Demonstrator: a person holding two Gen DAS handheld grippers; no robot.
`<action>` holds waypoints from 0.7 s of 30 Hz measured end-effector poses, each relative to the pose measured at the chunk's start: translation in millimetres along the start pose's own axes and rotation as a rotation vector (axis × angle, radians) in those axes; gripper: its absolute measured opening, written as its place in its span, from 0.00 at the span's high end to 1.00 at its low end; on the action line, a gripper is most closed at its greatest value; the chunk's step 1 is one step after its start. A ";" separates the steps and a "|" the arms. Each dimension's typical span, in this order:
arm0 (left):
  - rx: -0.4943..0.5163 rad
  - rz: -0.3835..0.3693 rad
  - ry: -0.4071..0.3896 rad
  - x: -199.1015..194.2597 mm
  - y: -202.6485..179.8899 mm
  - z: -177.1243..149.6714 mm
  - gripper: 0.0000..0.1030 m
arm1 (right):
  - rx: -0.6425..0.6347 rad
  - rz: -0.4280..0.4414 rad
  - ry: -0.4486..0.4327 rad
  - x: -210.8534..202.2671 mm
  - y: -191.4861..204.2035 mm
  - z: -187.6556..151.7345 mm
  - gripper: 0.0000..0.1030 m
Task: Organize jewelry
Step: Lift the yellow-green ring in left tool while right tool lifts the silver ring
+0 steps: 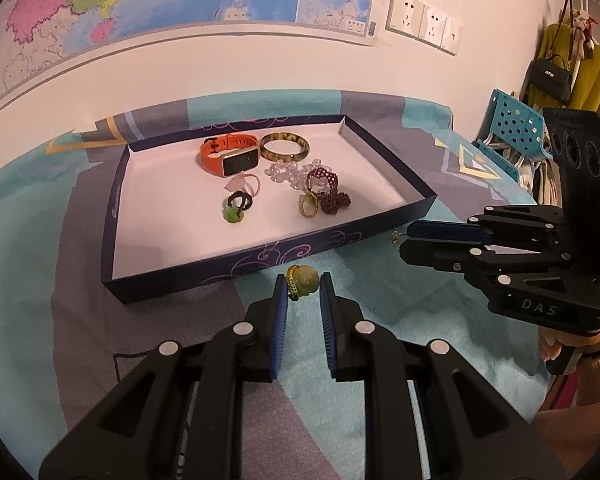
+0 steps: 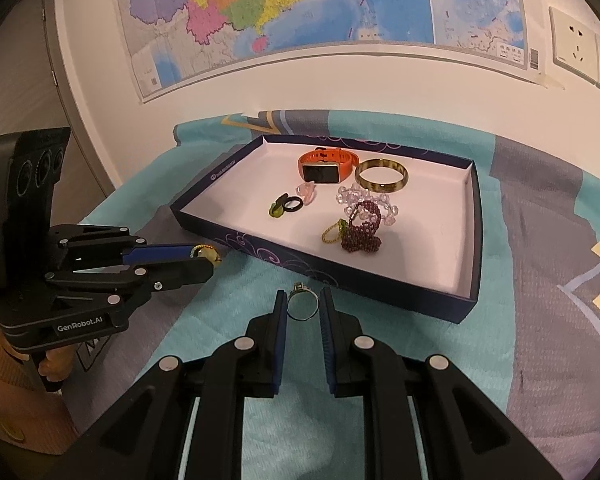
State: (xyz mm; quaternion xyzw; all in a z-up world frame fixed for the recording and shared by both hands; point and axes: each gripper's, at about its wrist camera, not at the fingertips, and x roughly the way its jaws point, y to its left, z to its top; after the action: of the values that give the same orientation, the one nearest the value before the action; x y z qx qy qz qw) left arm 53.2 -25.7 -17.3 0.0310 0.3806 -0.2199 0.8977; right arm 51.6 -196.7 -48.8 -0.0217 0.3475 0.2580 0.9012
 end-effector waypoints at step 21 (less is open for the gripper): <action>-0.001 0.021 -0.045 -7.9 4.6 20.3 0.84 | -0.023 -0.014 -0.026 -0.1 -1.2 19.3 0.86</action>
State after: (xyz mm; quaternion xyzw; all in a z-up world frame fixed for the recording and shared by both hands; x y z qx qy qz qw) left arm 63.9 -23.1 2.1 0.0293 0.3600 -0.2110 0.9083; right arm 64.0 -193.6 -34.3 -0.0312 0.3325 0.2561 0.9071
